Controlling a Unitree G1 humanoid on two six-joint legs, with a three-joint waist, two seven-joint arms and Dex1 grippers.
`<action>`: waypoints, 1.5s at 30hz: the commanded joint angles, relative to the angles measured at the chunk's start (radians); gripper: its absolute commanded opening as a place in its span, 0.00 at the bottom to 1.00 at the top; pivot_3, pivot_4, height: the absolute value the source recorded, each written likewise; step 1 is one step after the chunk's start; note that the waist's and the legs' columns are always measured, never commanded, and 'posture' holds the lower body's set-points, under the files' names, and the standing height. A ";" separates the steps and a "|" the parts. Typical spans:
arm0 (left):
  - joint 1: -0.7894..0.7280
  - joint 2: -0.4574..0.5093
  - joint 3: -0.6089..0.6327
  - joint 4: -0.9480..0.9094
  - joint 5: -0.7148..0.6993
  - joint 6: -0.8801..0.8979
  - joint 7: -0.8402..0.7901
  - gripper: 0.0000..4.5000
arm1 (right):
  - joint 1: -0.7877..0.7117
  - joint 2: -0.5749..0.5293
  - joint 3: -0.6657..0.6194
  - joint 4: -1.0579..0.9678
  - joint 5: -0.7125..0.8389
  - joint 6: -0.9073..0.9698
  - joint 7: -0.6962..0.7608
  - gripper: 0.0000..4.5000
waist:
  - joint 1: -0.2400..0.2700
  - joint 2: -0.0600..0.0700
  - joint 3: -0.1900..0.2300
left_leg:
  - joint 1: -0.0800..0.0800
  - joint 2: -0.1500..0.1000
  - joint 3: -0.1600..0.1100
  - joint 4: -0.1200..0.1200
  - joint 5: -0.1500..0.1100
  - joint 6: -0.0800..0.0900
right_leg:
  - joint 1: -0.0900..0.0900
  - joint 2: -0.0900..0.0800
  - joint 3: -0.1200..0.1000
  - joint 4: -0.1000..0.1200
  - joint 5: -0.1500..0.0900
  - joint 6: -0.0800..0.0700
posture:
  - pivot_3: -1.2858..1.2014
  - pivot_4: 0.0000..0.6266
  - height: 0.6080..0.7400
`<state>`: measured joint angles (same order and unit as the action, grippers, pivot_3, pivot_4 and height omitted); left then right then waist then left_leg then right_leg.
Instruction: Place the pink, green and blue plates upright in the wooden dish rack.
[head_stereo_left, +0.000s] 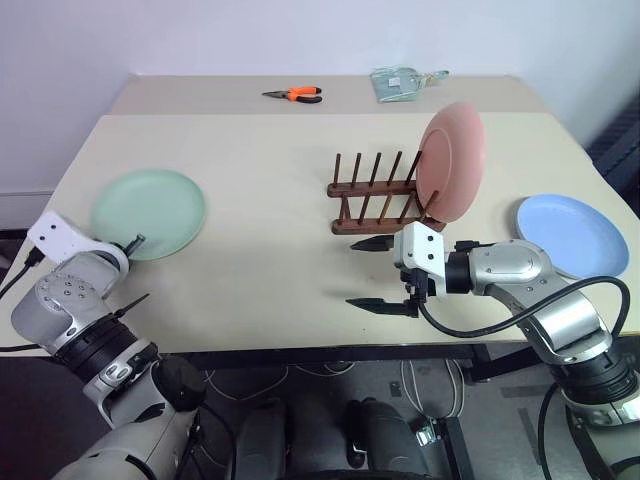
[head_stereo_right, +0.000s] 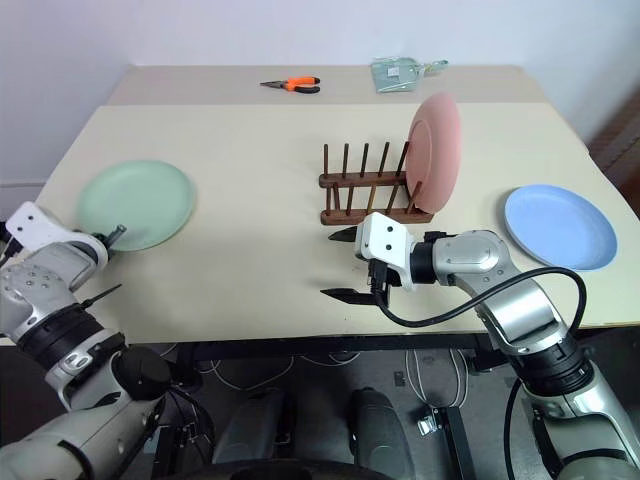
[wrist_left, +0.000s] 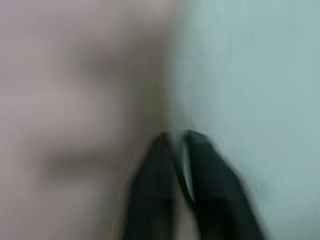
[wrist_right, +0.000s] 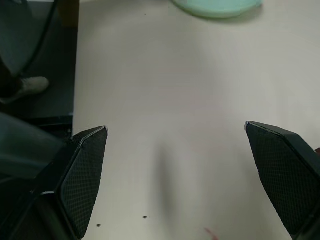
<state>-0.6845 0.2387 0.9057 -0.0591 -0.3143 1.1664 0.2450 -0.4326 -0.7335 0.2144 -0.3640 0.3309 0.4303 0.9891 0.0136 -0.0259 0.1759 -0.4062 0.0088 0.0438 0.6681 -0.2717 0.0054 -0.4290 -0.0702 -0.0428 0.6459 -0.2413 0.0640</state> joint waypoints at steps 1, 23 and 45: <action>0.022 0.031 -0.190 -0.082 -0.012 -0.136 -0.123 0.01 | -0.057 0.017 -0.041 0.023 0.002 0.005 -0.015 1.00 | 0.000 0.000 0.000 | 0.000 0.000 0.000 0.000 0.000 0.000 | 0.000 -0.001 0.000 0.000 0.000 0.000 | 0.52 0.24 1.00; -0.178 -0.173 -0.591 -0.396 -0.217 0.001 -0.174 0.00 | -0.385 0.129 0.126 0.489 -0.667 -0.622 -0.343 0.60 | -0.006 -0.002 0.001 | -0.001 -0.003 0.002 -0.001 0.004 -0.005 | -0.001 0.000 0.001 -0.001 0.001 0.001 | 0.52 0.24 1.00; 0.081 0.226 -0.691 -0.265 -0.099 -0.423 -0.504 0.91 | -0.389 0.240 -0.339 0.283 0.081 -0.033 -0.298 0.00 | -0.022 -0.001 0.002 | 0.000 0.002 0.003 -0.003 0.006 -0.009 | -0.001 0.006 0.003 0.000 0.001 0.001 | 0.52 0.24 1.00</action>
<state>-0.6463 0.4323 0.3203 -0.2891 -0.4256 0.8007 -0.1304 -0.7886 -0.5045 -0.0248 0.0041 0.2059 0.2135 0.6850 -0.0080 -0.0270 0.1779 -0.4064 0.0109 0.0468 0.6655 -0.2660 -0.0032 -0.4297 -0.0656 -0.0402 0.6455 -0.2403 0.0650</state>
